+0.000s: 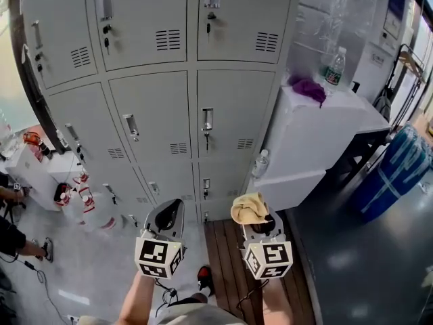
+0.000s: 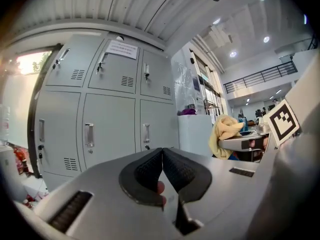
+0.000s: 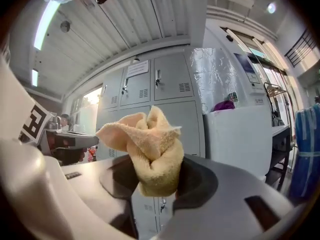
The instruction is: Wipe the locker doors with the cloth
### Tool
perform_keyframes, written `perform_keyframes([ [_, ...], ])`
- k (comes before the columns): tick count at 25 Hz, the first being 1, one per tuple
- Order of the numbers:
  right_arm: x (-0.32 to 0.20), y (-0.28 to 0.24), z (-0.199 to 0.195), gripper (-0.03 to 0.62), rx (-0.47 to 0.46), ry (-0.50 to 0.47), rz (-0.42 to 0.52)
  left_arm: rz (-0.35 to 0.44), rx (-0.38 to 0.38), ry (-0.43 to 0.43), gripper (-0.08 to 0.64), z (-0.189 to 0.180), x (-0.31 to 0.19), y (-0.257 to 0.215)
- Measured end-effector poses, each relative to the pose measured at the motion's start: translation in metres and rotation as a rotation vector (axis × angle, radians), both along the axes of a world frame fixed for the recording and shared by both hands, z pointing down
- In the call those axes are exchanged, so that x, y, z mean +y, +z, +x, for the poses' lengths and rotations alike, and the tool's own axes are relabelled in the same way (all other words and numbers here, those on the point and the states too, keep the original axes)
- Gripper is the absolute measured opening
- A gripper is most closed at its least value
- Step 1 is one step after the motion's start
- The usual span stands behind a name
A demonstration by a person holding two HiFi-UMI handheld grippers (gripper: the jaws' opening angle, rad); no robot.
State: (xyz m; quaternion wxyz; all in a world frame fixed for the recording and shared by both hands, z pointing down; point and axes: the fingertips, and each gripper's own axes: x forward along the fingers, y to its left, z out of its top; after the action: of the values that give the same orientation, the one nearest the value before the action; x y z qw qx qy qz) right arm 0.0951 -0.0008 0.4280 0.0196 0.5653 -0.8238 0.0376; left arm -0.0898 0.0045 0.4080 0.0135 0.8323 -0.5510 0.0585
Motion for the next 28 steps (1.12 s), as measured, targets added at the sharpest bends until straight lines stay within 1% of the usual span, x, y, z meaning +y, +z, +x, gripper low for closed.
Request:
perform_keyframes([
  [6, 0.058, 0.009, -0.005, 0.187, 0.015, -0.015, 0.005, 0.008, -0.001, -0.013, 0.023, -0.003, 0.058, 0.006],
  [13, 0.099, 0.017, -0.011, 0.187, 0.012, -0.023, 0.005, 0.011, -0.011, -0.025, 0.023, -0.008, 0.100, 0.010],
  [19, 0.114, 0.020, -0.014, 0.187, 0.014, -0.024, 0.011, 0.019, -0.016, -0.023, 0.023, -0.009, 0.115, 0.008],
  [28, 0.115, 0.016, -0.013, 0.187, 0.012, -0.018, 0.019, 0.023, -0.016, -0.017, 0.023, -0.008, 0.115, 0.005],
])
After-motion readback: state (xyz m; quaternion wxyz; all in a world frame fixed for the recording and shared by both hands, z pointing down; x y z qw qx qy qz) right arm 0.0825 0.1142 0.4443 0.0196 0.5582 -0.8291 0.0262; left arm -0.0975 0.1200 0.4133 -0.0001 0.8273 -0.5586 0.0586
